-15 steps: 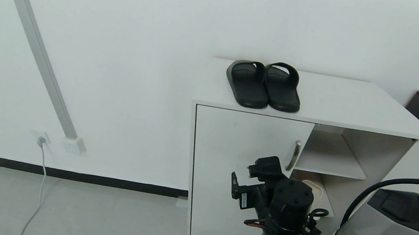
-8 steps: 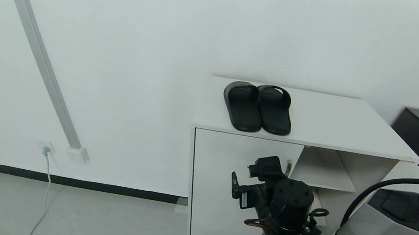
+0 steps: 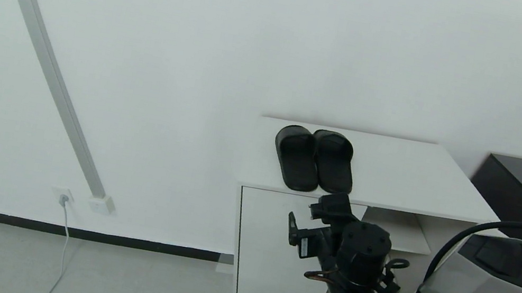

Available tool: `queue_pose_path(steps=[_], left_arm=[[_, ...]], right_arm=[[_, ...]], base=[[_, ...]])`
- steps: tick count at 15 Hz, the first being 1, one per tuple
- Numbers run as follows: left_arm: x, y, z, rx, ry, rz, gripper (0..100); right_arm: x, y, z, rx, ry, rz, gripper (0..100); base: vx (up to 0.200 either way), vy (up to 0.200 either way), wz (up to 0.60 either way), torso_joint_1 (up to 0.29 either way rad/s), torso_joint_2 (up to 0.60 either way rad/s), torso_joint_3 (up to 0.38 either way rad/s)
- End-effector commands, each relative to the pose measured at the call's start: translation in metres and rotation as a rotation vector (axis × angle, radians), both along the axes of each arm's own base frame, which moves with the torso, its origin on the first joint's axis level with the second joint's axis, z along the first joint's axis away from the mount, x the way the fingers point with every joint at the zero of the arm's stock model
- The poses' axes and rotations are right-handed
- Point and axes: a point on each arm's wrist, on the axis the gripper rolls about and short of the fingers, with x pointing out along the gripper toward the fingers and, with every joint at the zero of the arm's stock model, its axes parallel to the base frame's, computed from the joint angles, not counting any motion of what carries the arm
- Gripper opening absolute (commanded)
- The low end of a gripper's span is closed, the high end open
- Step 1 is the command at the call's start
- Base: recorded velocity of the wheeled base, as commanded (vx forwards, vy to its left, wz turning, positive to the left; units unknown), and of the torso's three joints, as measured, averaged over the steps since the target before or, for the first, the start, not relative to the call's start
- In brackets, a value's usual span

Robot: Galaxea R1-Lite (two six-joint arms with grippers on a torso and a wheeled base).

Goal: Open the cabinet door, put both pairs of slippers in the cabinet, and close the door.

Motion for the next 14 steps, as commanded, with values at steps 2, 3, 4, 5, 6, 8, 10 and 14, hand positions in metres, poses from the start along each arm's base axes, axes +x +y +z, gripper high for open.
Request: queue_pose_path(steps=[2, 3, 4, 5, 6, 8, 10, 14], left_arm=[[0.0, 0.0, 0.0, 0.0, 0.0, 0.0, 0], [0.0, 0.0, 0.0, 0.0, -0.001, 0.0, 0], [0.0, 0.0, 0.0, 0.0, 0.0, 0.0, 0], [0.0, 0.0, 0.0, 0.0, 0.0, 0.0, 0], [0.0, 0.0, 0.0, 0.001, 0.0, 0.0, 0], [0.0, 0.0, 0.0, 0.001, 0.0, 0.0, 0], [0.0, 0.0, 0.0, 0.001, 0.0, -0.001, 0], [0.0, 0.0, 0.0, 0.001, 0.0, -0.001, 0]], right_arm=[[0.0, -0.001, 0.002, 0.001, -0.014, 0.001, 100], [-0.001, 0.0, 0.005, 0.003, -0.049, 0.035, 100], [0.0, -0.001, 0.008, -0.005, -0.077, 0.049, 100], [0.001, -0.002, 0.01, -0.015, -0.088, 0.049, 100], [0.007, -0.003, 0.023, -0.005, -0.108, 0.035, 100], [0.019, -0.004, 0.052, 0.011, -0.062, 0.014, 100], [0.025, -0.005, 0.08, 0.033, 0.004, 0.003, 100], [0.03, -0.001, 0.119, 0.122, 0.152, -0.048, 100]], base=[[0.0, 0.0, 0.0, 0.078, -0.17, -0.09], [0.0, 0.0, 0.0, 0.0, 0.0, 0.0], [0.0, 0.0, 0.0, 0.0, 0.0, 0.0], [0.0, 0.0, 0.0, 0.0, 0.0, 0.0], [0.0, 0.0, 0.0, 0.0, 0.0, 0.0], [0.0, 0.0, 0.0, 0.0, 0.0, 0.0], [0.0, 0.0, 0.0, 0.0, 0.0, 0.0], [0.0, 0.0, 0.0, 0.0, 0.0, 0.0]])
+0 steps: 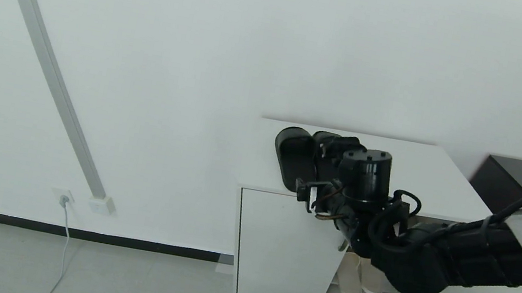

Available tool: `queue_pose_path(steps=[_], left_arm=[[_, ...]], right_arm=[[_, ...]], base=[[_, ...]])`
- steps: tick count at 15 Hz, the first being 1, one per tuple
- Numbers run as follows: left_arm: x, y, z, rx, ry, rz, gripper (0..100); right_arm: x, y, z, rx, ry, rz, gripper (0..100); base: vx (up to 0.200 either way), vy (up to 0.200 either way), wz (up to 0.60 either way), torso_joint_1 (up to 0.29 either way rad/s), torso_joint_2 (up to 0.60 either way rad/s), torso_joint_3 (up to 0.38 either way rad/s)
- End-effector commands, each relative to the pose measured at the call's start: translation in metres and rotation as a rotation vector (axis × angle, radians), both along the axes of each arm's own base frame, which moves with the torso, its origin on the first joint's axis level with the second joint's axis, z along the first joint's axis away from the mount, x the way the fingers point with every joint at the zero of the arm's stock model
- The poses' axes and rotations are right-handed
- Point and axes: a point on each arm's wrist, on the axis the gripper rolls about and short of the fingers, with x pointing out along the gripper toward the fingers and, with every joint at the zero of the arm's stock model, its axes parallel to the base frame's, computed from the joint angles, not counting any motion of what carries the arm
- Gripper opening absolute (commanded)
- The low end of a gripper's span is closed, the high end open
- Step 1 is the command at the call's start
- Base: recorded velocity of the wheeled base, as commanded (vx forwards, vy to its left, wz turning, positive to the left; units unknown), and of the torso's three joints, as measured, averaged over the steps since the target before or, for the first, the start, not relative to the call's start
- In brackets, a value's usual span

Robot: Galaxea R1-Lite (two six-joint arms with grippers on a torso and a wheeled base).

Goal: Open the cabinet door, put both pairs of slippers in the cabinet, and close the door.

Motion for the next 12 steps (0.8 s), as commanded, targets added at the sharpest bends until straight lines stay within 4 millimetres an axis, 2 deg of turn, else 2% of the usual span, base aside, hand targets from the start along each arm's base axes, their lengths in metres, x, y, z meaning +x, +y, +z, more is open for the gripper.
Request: queue_pose_path(steps=[1, 3, 7, 12], left_arm=[[0.0, 0.0, 0.0, 0.001, 0.0, 0.001, 0], [0.0, 0.0, 0.0, 0.001, 0.0, -0.001, 0], [0.0, 0.0, 0.0, 0.001, 0.0, -0.001, 0], [0.0, 0.0, 0.0, -0.001, 0.0, -0.001, 0]], right_arm=[[-0.002, -0.002, 0.03, 0.073, -0.044, -0.013, 100], [-0.001, -0.002, 0.025, 0.072, -0.033, -0.015, 100], [-0.001, -0.003, 0.019, 0.065, -0.016, -0.018, 100], [0.008, -0.001, -0.002, 0.061, 0.015, -0.036, 100]], base=[[0.0, 0.0, 0.0, 0.0, 0.0, 0.0], [0.0, 0.0, 0.0, 0.0, 0.0, 0.0], [0.2, 0.0, 0.0, -0.004, 0.0, 0.004], [0.2, 0.0, 0.0, 0.008, 0.0, 0.001]])
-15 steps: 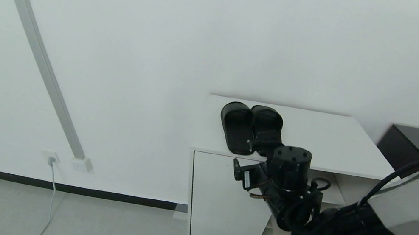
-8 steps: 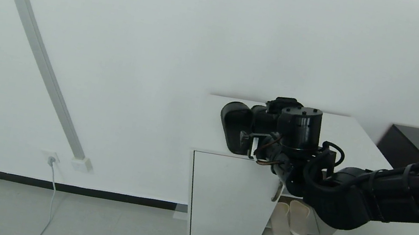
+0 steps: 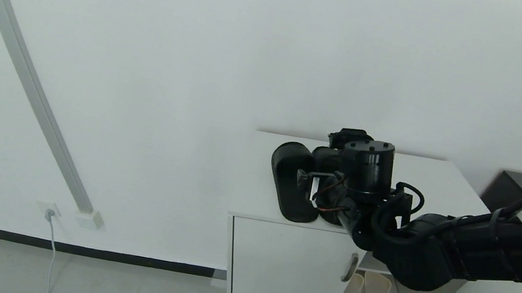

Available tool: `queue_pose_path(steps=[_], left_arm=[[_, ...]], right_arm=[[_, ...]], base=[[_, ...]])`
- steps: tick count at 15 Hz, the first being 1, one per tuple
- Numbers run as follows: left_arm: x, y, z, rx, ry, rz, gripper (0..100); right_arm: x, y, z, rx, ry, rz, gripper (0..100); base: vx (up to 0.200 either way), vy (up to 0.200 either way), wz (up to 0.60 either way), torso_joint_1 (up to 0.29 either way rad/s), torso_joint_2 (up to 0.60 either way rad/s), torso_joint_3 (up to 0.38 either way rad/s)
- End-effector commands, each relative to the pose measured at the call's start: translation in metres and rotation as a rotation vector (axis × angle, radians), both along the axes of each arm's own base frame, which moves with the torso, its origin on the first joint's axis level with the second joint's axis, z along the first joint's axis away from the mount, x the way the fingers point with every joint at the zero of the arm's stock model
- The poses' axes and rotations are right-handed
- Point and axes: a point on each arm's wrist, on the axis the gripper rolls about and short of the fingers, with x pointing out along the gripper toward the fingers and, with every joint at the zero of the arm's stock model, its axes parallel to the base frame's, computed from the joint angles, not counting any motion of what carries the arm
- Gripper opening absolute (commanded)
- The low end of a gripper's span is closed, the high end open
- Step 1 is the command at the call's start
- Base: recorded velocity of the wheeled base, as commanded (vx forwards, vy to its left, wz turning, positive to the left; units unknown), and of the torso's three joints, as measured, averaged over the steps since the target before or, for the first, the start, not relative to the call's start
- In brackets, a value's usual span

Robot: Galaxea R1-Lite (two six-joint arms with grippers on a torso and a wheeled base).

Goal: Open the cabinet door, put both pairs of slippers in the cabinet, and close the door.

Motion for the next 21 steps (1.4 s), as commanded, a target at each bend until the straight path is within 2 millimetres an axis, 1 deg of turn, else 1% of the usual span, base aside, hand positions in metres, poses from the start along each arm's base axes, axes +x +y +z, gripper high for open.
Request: queue_pose_path(steps=[1, 2, 6, 8, 9, 14, 17, 21], left_arm=[[0.0, 0.0, 0.0, -0.001, 0.0, 0.002, 0], [0.0, 0.0, 0.0, -0.001, 0.0, 0.002, 0], [0.0, 0.0, 0.0, -0.003, 0.0, 0.002, 0], [0.0, 0.0, 0.0, -0.003, 0.0, 0.002, 0], [0.0, 0.0, 0.0, -0.003, 0.0, 0.002, 0], [0.0, 0.0, 0.0, -0.004, 0.0, 0.002, 0], [0.0, 0.0, 0.0, -0.004, -0.002, 0.002, 0], [0.0, 0.0, 0.0, -0.004, 0.0, 0.002, 0]], right_arm=[[0.008, 0.002, -0.016, -0.014, 0.014, -0.008, 100], [0.011, 0.005, -0.02, -0.01, 0.008, -0.008, 100], [0.019, 0.012, -0.041, -0.024, 0.014, -0.006, 100], [0.024, 0.015, -0.047, -0.018, 0.008, -0.006, 100], [0.025, 0.015, -0.048, -0.018, 0.006, -0.006, 100], [0.052, 0.025, -0.06, -0.013, -0.024, -0.023, 100], [0.066, 0.026, -0.062, 0.0, -0.042, -0.038, 100], [0.071, 0.029, -0.06, 0.009, -0.06, -0.041, 100]], base=[[0.2, 0.0, 0.0, 0.007, 0.0, 0.002], [0.2, 0.0, 0.0, 0.007, 0.0, 0.007], [0.0, 0.0, 0.0, 0.0, 0.0, 0.0], [0.0, 0.0, 0.0, 0.0, 0.0, 0.0], [0.0, 0.0, 0.0, 0.0, 0.0, 0.0], [0.0, 0.0, 0.0, 0.0, 0.0, 0.0], [0.0, 0.0, 0.0, 0.0, 0.0, 0.0], [0.0, 0.0, 0.0, 0.0, 0.0, 0.0]])
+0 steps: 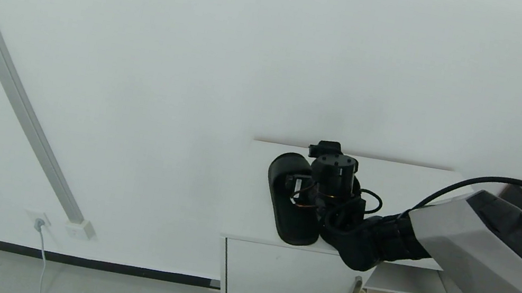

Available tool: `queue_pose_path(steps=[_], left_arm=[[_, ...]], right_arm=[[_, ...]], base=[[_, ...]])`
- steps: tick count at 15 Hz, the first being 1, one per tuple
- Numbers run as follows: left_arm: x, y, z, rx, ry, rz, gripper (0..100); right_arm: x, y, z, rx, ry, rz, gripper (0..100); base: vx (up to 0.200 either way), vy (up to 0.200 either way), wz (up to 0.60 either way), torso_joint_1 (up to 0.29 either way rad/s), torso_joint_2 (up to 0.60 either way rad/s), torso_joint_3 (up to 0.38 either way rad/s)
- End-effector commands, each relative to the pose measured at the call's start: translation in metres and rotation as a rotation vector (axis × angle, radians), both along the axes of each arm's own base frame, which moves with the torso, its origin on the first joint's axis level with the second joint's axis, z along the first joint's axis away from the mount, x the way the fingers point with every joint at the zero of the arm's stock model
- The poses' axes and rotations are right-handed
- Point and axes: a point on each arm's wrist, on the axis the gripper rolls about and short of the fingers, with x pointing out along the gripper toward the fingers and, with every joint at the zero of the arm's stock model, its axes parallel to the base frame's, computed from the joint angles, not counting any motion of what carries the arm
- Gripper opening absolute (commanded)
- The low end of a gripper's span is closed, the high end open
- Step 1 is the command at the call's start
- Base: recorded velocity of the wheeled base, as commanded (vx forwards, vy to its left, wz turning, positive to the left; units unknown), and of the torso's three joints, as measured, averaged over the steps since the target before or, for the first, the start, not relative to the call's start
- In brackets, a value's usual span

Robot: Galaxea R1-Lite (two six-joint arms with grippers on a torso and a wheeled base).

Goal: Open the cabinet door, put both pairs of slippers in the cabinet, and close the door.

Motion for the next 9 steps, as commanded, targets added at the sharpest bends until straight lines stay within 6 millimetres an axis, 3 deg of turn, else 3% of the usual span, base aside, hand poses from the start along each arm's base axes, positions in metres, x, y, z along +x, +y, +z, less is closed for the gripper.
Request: queue_pose_path(steps=[1, 6, 9], left_arm=[[0.0, 0.0, 0.0, -0.001, 0.0, 0.0, 0], [0.0, 0.0, 0.0, -0.001, 0.0, 0.0, 0], [0.0, 0.0, 0.0, -0.001, 0.0, 0.0, 0]], right_arm=[[0.003, 0.0, -0.005, -0.01, 0.005, -0.002, 0], [0.003, 0.0, -0.004, -0.011, -0.001, -0.003, 0], [-0.002, -0.002, 0.009, 0.003, -0.024, -0.004, 0]], base=[[0.0, 0.0, 0.0, 0.0, 0.0, 0.0], [0.0, 0.0, 0.0, 0.0, 0.0, 0.0], [0.0, 0.0, 0.0, 0.0, 0.0, 0.0]])
